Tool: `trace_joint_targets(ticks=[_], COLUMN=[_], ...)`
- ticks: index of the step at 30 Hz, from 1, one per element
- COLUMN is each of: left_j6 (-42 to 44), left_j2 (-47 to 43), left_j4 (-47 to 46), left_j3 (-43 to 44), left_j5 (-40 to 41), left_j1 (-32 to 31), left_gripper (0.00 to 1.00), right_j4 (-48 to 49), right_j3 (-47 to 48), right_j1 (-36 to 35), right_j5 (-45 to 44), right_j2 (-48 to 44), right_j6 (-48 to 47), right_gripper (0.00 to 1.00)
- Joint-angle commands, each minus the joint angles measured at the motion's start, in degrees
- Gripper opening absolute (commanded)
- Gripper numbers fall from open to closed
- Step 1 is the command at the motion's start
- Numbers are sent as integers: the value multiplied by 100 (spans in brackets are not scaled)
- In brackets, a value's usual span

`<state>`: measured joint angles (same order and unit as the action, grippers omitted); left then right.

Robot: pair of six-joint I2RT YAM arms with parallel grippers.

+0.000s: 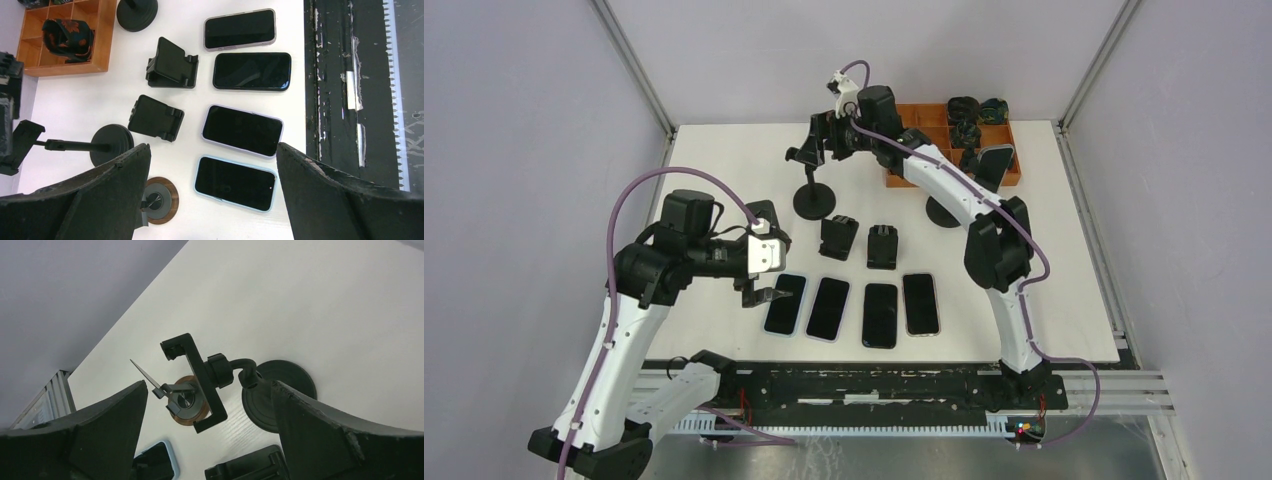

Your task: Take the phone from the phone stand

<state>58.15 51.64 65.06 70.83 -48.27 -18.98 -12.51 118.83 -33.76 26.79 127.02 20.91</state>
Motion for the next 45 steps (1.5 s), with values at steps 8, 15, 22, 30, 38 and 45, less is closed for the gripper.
trace_joint_targets(ticks=[8, 15, 22, 30, 38, 45], left_j6=[-196, -149, -161, -120, -55, 66], left_j2=[91, 81, 43, 51, 75, 107], left_j4=[2, 16, 41, 140, 201, 270], left_j3=[272, 300, 346, 401, 447, 450], left_j5=[-319, -446, -405, -407, -396, -340], left_j1=[-8, -6, -9, -9, -2, -5], left_gripper=[100, 100, 100, 100, 100, 100], right_j4=[-269, -333, -93, 729, 2416, 3589], right_j3=[-928, -2952, -4624, -6077, -6644, -6855], right_j1=[612, 1734, 3048, 4269, 4545, 4547], right_j5=[-693, -1396, -1422, -428, 1021, 1683], right_j2=[-2906, -5074, -6512, -6868, -6164, -5606], right_j6=[-663, -805, -760, -353, 246, 863], right_gripper=[98, 98, 98, 98, 98, 98])
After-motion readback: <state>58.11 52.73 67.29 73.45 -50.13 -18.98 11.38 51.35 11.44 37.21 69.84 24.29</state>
